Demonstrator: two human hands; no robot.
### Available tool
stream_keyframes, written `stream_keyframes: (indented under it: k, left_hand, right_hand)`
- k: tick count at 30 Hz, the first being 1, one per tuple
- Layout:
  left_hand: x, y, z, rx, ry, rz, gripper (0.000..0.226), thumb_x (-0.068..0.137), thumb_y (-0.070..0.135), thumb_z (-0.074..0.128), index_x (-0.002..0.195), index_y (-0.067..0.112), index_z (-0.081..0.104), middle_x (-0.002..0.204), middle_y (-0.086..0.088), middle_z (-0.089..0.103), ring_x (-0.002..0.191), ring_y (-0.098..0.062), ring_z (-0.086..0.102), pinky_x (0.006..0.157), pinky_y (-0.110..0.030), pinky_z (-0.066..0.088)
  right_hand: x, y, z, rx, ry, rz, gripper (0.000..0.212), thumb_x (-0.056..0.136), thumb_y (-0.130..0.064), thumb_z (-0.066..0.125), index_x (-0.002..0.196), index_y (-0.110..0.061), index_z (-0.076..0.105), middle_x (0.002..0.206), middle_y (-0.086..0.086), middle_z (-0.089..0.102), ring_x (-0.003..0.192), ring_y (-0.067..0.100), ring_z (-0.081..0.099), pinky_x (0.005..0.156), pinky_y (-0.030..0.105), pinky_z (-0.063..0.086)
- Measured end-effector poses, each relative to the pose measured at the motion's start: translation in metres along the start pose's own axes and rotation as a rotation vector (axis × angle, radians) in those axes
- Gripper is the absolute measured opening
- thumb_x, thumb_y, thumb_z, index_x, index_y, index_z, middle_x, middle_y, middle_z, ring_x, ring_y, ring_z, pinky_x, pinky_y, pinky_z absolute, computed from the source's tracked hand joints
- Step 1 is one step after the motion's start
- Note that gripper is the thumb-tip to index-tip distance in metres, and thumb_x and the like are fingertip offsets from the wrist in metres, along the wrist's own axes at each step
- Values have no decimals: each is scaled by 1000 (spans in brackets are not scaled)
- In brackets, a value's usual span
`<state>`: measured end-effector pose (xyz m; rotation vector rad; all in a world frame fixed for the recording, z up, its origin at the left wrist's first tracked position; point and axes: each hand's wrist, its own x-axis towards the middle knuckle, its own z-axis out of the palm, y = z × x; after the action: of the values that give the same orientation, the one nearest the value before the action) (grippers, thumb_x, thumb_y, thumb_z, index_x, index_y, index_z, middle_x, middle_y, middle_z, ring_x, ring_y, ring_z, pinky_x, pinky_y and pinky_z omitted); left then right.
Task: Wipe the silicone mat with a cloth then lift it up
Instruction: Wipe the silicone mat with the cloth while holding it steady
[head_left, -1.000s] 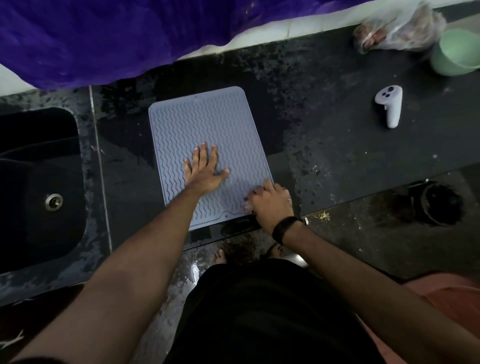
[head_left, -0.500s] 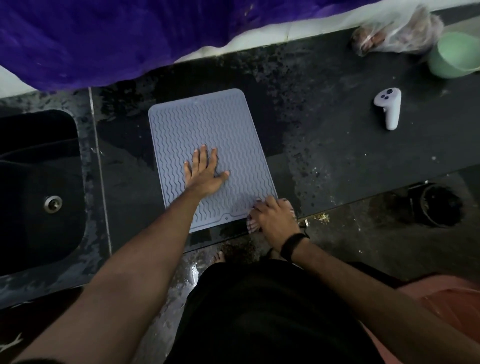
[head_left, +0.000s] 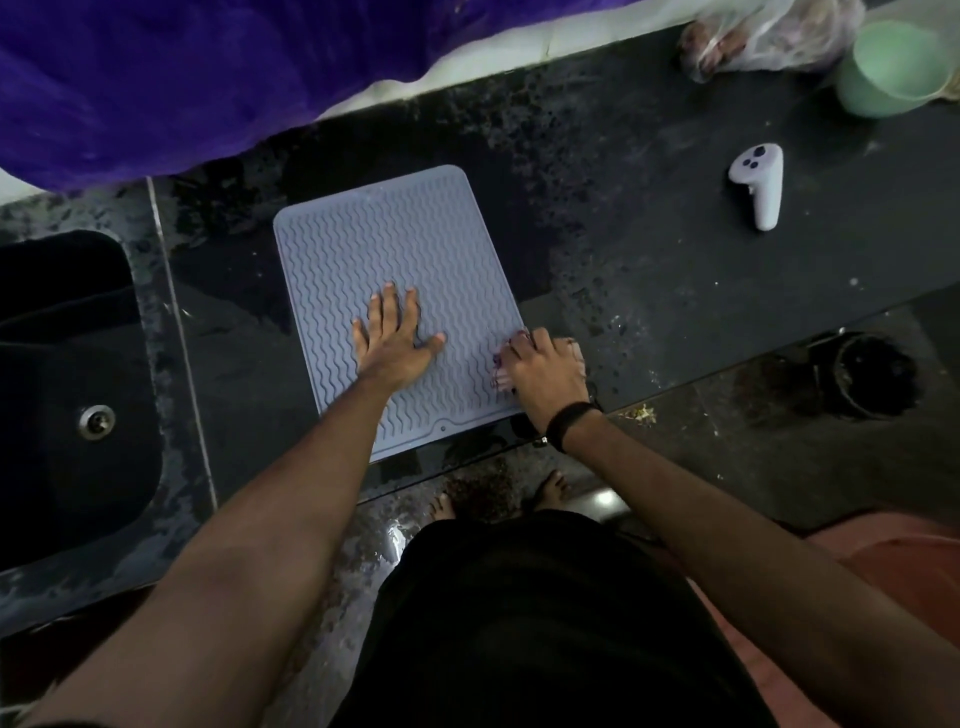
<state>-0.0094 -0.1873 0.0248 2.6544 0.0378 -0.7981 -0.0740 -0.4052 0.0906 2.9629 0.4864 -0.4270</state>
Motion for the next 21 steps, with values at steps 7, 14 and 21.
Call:
stream_keyframes:
  k: [7, 14, 21]
  left_hand:
    - [-2, 1, -1, 1, 5, 7, 83, 102, 67, 33, 161, 35, -16, 163, 3, -37, 150, -19, -35, 120, -49, -22]
    - [1, 0, 1, 20, 21, 5, 85, 102, 66, 36, 160, 36, -17, 164, 3, -36, 151, -19, -33, 120, -49, -20]
    - [3, -3, 3, 8, 21, 6, 84, 100, 69, 33, 159, 38, -18, 162, 5, -38, 149, -16, -35, 119, -48, -22]
  right_hand:
    - [-42, 13, -4, -9, -83, -36, 39, 89, -12, 37, 122, -19, 57, 126, 3, 56, 117, 27, 42, 91, 39, 38]
    - [35, -14, -27, 108, 81, -9, 37, 88, -15, 54, 125, -18, 57, 125, 5, 58, 119, 29, 43, 97, 40, 37]
    - [29, -28, -2, 88, 36, -40, 37, 95, -15, 38, 130, -12, 51, 136, 10, 49, 125, 31, 37, 101, 42, 34]
